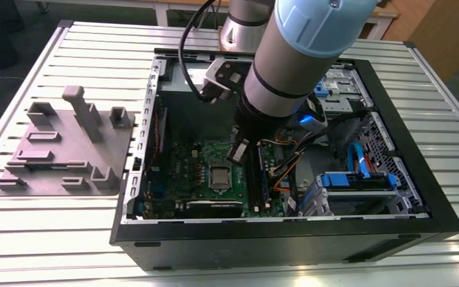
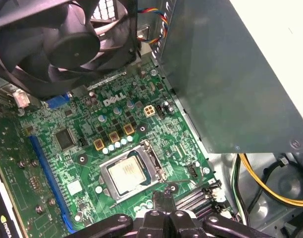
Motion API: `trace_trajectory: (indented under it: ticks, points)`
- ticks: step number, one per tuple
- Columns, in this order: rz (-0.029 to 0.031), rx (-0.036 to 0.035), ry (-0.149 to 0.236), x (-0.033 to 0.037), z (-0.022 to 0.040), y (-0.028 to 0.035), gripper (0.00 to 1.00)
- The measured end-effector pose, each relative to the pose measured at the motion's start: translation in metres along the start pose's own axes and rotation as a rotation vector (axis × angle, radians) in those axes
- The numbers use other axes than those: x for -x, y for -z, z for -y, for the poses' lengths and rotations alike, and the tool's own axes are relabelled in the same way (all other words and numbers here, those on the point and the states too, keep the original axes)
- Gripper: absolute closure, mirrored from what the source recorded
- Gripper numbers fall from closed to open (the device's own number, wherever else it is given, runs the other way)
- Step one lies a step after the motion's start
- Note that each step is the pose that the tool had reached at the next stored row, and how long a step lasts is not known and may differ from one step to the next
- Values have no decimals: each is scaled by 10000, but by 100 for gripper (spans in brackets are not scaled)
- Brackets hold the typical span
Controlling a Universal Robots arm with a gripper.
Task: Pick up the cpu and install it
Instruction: 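Install the first cpu locking lever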
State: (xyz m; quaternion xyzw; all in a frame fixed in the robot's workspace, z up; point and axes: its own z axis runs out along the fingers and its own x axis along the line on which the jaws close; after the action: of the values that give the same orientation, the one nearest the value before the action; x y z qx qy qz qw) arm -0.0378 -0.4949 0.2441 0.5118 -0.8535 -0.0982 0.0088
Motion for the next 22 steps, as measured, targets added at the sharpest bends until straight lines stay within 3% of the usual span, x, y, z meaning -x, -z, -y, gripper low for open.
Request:
trace_trajectory:
  ticks: [15, 22]
  points:
    - [0, 0, 0, 15, 17, 1, 90]
    - [1, 0, 1, 96, 15, -10, 90]
